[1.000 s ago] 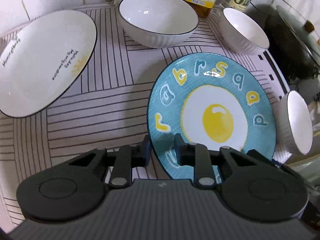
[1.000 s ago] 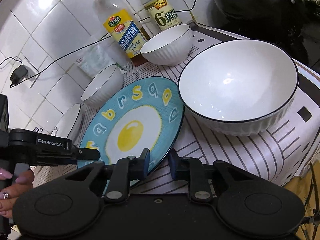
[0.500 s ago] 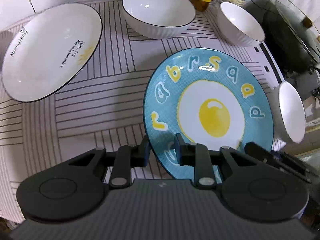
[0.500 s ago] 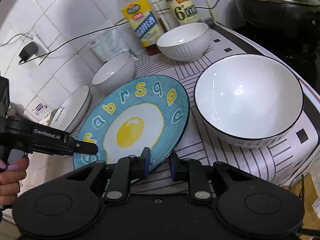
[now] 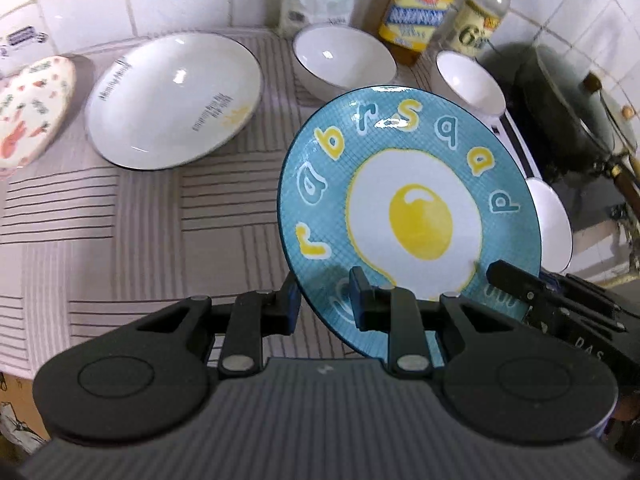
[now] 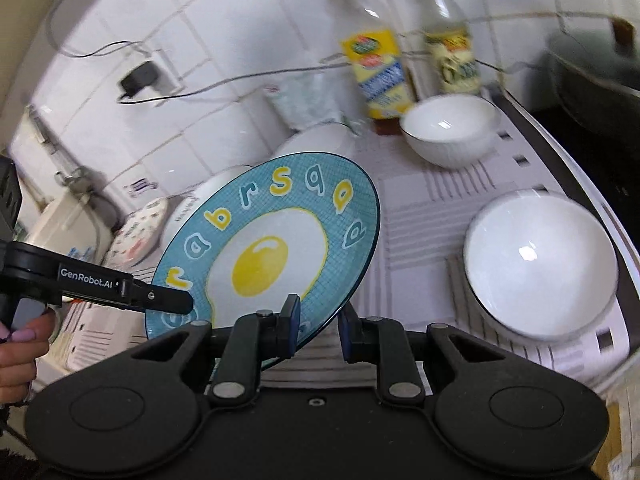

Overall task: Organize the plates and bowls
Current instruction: 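Lift the blue plate and lower it onto the white plate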

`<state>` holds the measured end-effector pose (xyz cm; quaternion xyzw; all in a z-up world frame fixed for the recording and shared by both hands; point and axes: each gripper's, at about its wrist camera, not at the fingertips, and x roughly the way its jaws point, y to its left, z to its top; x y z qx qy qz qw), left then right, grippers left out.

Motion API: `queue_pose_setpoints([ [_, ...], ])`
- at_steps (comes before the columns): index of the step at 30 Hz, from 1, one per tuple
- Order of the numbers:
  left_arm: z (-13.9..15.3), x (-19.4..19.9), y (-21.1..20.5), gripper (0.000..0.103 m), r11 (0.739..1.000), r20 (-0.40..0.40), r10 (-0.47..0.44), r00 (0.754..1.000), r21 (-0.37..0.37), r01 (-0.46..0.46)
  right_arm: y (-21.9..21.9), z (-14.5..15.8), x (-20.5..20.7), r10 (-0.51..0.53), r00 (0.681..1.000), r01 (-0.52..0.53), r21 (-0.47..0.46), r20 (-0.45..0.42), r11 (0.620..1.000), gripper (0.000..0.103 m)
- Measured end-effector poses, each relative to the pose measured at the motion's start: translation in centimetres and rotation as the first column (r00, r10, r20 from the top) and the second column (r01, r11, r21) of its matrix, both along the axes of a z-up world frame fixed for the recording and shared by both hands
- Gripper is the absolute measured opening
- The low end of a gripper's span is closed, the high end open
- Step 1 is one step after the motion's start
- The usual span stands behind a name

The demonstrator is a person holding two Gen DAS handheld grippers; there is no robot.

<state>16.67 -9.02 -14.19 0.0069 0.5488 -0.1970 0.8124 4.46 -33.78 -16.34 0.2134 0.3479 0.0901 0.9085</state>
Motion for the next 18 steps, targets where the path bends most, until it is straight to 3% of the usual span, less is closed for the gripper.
queue_pose_setpoints([
  [11, 3.6, 1.3, 6.0, 0.025, 0.987, 0.061, 0.159, 0.985, -0.008, -0.159, 3.8, 3.7, 4.5, 0.204, 0.975, -0.203, -0.019, 0.092, 0.979, 0.024],
  [18, 3.1, 5.0, 9.7, 0.027, 0.972, 0.034, 0.234, 0.972, -0.006, -0.234, 6.8, 4.5, 9.9, 0.283, 0.954, -0.282, -0.025, 0.103, 0.959, 0.024],
])
